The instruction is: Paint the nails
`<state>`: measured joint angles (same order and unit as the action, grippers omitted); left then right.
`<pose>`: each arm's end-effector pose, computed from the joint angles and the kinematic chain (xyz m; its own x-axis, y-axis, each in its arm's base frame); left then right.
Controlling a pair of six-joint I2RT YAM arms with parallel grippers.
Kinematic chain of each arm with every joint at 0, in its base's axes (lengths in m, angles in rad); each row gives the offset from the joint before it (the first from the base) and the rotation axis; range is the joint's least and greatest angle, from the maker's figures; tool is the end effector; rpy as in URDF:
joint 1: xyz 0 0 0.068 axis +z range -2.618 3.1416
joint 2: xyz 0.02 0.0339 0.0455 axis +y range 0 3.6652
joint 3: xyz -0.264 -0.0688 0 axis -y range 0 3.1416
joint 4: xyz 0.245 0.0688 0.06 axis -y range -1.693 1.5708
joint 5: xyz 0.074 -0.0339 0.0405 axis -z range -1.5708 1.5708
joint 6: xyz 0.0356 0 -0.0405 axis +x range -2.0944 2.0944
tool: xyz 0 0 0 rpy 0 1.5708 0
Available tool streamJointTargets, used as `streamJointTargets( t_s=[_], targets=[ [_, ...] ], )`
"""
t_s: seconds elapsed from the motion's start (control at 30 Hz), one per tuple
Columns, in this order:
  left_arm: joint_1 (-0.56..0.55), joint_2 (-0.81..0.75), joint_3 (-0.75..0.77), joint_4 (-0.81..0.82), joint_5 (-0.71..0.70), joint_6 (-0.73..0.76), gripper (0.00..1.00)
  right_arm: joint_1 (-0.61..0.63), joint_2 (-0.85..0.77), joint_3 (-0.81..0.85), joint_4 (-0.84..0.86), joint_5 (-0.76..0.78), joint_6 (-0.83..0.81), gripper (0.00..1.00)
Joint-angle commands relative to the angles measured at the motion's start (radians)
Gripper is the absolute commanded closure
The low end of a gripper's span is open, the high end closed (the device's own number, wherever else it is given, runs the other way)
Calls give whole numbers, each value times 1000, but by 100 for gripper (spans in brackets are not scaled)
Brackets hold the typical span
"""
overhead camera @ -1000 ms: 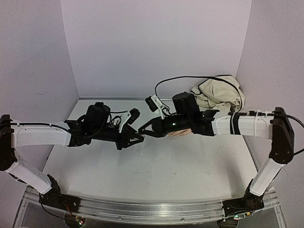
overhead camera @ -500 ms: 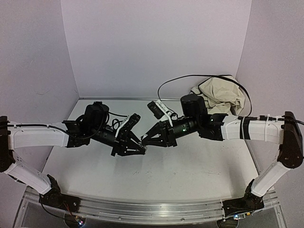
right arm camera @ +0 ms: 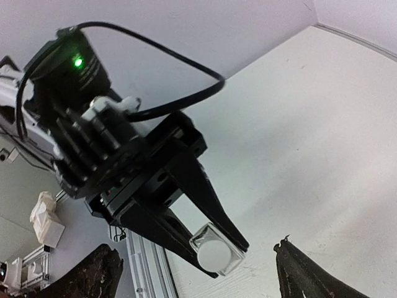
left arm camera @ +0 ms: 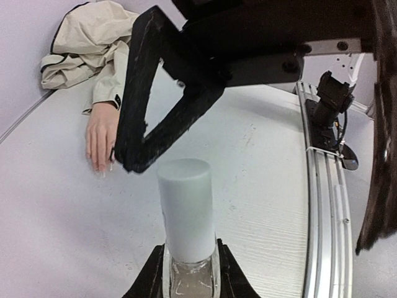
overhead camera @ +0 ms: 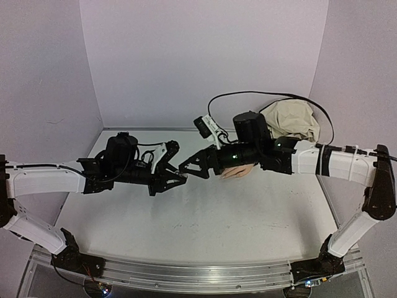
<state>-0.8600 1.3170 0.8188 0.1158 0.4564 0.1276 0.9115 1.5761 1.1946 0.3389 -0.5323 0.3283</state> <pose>0.1812 -0.2345 0.2651 -0.1210 0.3156 -0.9412 0.9703 0.2376 -0.0451 0.2159 0.3080 0.3375 -0.3444 0.0091 -0.9388 -0.9303 0.1311 0.3426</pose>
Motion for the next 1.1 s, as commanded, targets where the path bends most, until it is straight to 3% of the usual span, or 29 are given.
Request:
streamJointTargets(
  t_s=[0.0, 0.3, 1.07],
  targets=[
    [4, -40, -10, 50, -76, 69, 100, 0, 20, 112, -130, 135, 114, 13],
    [4, -58, -43, 52, -82, 98, 100, 0, 110, 183, -142, 22, 165, 40],
    [4, -72, -70, 53, -96, 95, 100, 3, 193, 212, -144, -95, 134, 76]
  ],
)
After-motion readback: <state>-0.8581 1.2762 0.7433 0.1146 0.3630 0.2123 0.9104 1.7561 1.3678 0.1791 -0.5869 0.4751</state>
